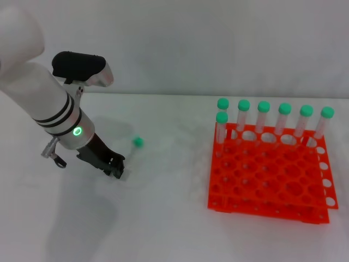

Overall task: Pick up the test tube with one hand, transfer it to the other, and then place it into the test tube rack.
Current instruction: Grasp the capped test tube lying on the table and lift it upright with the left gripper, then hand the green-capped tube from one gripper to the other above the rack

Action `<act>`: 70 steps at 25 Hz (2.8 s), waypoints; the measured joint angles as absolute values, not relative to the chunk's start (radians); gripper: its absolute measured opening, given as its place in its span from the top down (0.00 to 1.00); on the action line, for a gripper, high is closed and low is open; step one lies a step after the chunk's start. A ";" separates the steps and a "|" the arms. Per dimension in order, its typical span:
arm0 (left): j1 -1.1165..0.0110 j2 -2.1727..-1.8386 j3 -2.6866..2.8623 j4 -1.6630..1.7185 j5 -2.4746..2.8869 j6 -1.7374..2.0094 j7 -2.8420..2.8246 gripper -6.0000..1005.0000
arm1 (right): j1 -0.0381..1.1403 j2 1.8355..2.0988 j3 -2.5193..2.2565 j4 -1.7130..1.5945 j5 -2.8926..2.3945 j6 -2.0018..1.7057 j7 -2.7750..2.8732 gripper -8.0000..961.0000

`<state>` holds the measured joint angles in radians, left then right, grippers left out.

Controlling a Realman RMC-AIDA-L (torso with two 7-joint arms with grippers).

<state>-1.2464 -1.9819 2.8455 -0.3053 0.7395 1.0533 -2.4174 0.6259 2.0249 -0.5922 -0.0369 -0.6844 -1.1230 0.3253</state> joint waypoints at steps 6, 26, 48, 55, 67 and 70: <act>-1.246 -1.982 2.846 -0.306 0.748 1.027 -2.412 0.80 | 0.626 2.025 -0.592 -0.035 -0.684 -1.123 0.326 0.09; -1.084 -2.005 2.844 -0.340 -0.344 0.714 -1.544 0.81 | 0.627 2.018 -0.590 -0.041 -0.685 -1.122 0.406 0.09; -0.738 -2.076 2.844 -0.191 -0.801 1.562 -0.714 0.81 | 0.586 1.848 -1.280 -0.391 -0.780 -1.413 1.242 0.20; -0.756 -2.077 2.844 -0.108 -0.752 1.547 -0.677 0.81 | 0.642 1.843 -1.283 -0.427 -0.968 -1.513 1.304 0.22; -0.761 -2.079 2.844 -0.070 -0.718 1.536 -0.646 0.81 | 0.709 1.902 -1.291 -0.429 -1.016 -1.520 1.324 0.24; -0.761 -2.081 2.844 -0.060 -0.715 1.536 -0.632 0.81 | 0.716 1.918 -1.288 -0.434 -1.016 -1.516 1.324 0.25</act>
<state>-0.7610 -2.0807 2.8440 -0.0599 -0.7155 1.5356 -0.6318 0.7160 1.9179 -1.2882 -0.4337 -1.0165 -1.5165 1.3243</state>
